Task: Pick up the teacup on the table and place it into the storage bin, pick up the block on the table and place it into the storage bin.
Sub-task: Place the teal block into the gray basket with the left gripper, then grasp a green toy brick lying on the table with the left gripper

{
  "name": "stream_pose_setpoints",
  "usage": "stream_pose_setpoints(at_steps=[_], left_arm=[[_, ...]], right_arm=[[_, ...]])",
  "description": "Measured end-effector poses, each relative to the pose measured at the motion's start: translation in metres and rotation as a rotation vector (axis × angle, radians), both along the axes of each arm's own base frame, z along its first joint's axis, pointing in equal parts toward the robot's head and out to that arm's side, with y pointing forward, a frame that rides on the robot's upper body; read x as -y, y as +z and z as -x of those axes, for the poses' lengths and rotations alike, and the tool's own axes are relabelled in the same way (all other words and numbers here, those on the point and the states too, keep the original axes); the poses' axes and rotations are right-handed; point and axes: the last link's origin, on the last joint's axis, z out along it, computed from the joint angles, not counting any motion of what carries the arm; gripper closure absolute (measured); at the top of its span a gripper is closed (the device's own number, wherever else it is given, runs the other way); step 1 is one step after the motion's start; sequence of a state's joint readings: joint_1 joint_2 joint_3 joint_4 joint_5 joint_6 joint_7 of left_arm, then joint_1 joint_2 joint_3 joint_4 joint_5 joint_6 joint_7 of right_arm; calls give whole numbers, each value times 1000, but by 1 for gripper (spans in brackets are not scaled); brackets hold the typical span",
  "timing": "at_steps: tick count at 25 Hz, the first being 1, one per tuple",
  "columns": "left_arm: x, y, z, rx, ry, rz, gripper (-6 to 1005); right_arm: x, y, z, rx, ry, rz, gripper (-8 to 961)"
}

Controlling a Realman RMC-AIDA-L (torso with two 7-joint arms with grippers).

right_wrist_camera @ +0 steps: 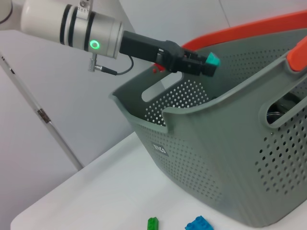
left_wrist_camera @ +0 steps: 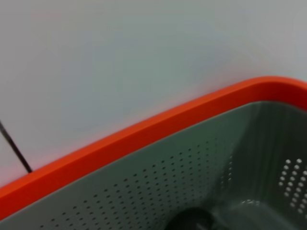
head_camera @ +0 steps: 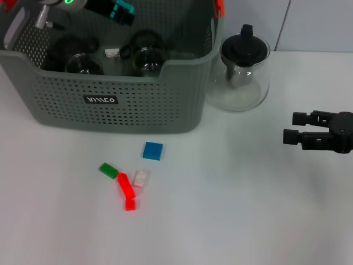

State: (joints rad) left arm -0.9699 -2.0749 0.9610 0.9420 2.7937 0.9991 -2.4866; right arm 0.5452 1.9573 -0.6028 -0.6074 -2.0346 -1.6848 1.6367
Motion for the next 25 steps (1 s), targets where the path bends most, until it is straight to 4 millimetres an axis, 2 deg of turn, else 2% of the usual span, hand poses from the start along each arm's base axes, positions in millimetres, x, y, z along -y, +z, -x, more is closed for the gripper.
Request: stream_pose_setpoints(at_steps=[4,9,12,14,17,20,22,25], left_arm=[[-1,-4,4,-24,0,-12,533],[0,-5,3,-27,-2,-13,315],[4,1,-4,4,-6,1,259],[13,9,-17,69,-26,38,222],[37,22,-40,210,-115,133,205],[78,41,-62,376,-305,262,206],[100,49,-66,441,-405,336,207],[133,56,-60,458,-522,466,208]], right_arm=[[1,0,-1,1,-3,0,9],[2,-1,-1,-2,-1,5,10],[3,-1,-1,-3,-1,7,10],[3,-1,-2,-3,-2,6,11],[3,0,-2,-2,-2,5,11],[3,0,-2,-3,-2,3,10],[3,1,-2,-3,0,0,10],[3,1,-3,-3,0,0,10]])
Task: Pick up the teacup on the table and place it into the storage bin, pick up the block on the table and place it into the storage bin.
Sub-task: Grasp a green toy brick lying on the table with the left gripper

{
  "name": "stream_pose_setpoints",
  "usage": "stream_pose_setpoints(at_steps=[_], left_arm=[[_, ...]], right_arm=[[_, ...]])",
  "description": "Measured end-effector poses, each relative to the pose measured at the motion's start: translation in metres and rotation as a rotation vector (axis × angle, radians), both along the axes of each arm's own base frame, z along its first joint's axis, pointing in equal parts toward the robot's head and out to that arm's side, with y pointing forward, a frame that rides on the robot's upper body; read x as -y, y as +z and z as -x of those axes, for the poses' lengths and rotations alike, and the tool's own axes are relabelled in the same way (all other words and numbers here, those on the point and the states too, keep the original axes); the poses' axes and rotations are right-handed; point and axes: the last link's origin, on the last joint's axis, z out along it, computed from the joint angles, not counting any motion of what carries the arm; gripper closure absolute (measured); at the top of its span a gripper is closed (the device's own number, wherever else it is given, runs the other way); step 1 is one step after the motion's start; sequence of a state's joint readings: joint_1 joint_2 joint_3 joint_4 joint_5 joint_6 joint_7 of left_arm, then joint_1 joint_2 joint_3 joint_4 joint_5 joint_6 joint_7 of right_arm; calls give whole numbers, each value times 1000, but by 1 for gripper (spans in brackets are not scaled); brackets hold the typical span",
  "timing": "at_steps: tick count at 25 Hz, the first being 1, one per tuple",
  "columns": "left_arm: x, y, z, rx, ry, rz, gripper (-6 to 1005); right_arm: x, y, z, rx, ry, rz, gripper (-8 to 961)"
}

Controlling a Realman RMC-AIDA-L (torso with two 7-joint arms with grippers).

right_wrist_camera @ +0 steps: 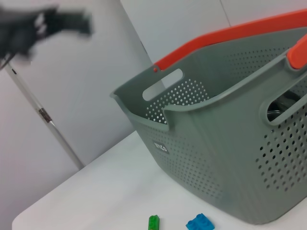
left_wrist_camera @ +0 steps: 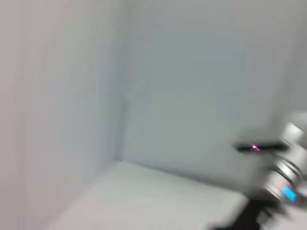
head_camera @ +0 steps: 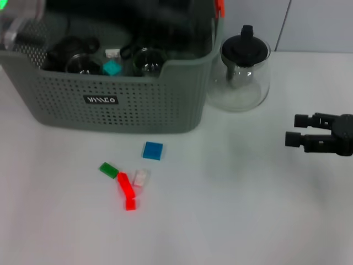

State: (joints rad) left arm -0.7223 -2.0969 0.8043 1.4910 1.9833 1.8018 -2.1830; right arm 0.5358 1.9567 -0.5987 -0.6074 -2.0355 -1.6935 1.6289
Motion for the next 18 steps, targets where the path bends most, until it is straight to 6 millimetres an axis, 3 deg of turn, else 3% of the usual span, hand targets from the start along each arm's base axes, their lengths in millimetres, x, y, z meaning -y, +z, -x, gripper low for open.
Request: stream_pose_setpoints(at_steps=[4,10,14,18], left_arm=[[27,-13,23,-130,-38,78,215],[42,-48,60,-503,43,107,225],[42,-68,72,-678,61,161,231],[29,-88,86,-812,74,179,238]], right_arm=[[0,1,-1,0,-4,-1,9],[0,1,-1,-3,-13,2,10],[0,1,-1,-4,-19,3,10],[1,-1,-2,-6,-27,2,11]])
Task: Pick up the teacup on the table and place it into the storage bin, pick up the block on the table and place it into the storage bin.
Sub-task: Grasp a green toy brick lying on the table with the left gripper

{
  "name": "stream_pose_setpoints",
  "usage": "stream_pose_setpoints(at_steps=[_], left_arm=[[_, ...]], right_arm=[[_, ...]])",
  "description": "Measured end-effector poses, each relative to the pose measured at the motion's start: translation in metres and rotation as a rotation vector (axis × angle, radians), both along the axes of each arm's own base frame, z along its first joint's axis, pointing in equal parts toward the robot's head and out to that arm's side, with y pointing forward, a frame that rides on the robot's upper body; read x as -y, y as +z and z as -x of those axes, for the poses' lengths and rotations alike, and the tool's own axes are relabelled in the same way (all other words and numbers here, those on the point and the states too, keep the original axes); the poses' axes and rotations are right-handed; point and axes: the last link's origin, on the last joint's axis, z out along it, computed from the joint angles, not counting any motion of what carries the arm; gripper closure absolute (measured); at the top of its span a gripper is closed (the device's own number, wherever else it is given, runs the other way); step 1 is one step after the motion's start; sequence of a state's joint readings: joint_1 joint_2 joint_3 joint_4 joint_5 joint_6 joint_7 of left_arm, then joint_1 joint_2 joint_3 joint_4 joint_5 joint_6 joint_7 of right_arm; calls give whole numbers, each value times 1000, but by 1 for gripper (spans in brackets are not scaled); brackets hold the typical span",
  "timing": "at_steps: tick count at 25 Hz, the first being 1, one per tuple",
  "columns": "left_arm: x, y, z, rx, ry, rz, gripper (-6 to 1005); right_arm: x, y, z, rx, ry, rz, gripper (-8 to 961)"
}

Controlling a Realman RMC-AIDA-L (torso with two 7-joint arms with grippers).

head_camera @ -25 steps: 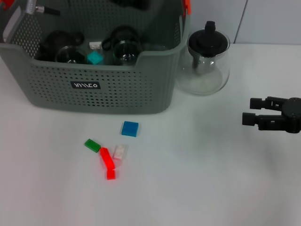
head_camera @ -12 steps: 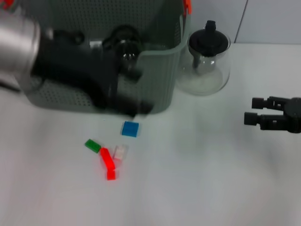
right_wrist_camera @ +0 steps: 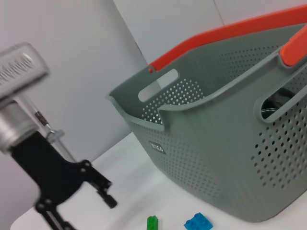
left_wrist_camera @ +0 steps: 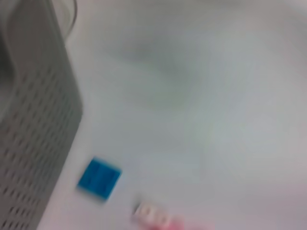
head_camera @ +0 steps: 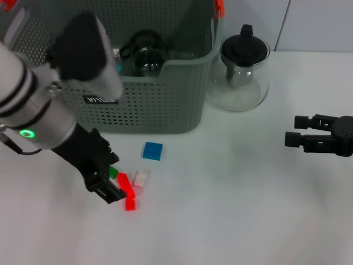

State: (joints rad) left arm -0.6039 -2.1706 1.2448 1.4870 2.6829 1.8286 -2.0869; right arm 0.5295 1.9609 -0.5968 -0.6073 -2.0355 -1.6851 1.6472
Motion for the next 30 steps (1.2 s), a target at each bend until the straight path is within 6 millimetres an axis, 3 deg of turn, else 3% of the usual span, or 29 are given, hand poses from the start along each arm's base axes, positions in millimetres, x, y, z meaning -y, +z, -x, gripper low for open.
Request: stream_pose_setpoints(at_steps=[5,11,26,30], left_arm=[[-20,-23,19,-162,-65,-31,246],[-36,-38,30,-215,-116,-29,256],[-43,-52,40,-237,-160,-18,281],[-43,-55,42,-243,-167,-8,328]], right_arm=[[3,-4,-1,-12,-12,12,11],[5,-6,-4,-14,-22,20,11],[8,-7,-6,-16,-30,19,10],[7,-7,-5,-17,-30,18,10]])
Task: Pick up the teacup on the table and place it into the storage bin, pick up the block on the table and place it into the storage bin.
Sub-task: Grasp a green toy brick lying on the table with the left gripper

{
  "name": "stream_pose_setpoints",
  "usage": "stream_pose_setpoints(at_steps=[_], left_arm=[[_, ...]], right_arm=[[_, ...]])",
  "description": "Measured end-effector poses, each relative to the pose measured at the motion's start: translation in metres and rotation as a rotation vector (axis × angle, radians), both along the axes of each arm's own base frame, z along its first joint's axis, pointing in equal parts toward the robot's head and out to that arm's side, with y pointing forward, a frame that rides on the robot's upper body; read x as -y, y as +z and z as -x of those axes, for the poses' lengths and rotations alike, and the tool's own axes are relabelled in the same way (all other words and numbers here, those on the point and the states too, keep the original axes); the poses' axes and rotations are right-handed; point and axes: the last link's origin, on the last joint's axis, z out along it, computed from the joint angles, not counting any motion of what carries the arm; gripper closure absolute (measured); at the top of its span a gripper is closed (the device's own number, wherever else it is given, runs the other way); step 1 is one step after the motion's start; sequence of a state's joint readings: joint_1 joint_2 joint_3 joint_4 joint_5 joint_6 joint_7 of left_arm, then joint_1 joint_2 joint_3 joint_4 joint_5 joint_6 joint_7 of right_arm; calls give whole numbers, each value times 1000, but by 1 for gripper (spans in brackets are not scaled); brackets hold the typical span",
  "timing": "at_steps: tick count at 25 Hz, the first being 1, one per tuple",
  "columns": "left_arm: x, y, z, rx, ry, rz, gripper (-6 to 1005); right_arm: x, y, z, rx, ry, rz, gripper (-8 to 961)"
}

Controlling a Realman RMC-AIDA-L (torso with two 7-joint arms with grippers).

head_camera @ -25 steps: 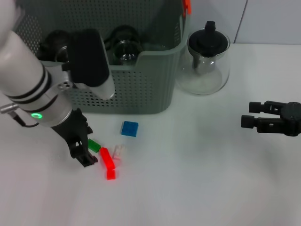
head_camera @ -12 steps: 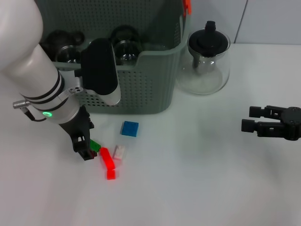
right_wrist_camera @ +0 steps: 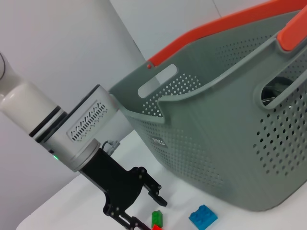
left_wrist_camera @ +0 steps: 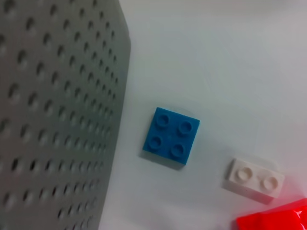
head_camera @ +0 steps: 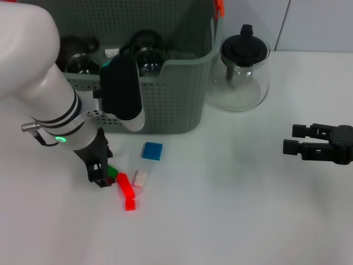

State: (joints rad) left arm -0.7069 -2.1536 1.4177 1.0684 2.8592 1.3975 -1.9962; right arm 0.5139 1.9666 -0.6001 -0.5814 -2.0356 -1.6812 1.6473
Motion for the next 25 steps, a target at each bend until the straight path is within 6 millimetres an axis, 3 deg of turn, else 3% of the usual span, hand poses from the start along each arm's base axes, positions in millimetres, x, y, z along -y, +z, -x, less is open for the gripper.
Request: stream_pose_setpoints(at_steps=[20,25], left_arm=[[0,-6,1,-14,-10,16,479],[-1,-6,0,-16,-3,15,666]], right_arm=[[-1,1,-1,4,-4,-6,9],[-1,1,-1,4,-4,-6,9]])
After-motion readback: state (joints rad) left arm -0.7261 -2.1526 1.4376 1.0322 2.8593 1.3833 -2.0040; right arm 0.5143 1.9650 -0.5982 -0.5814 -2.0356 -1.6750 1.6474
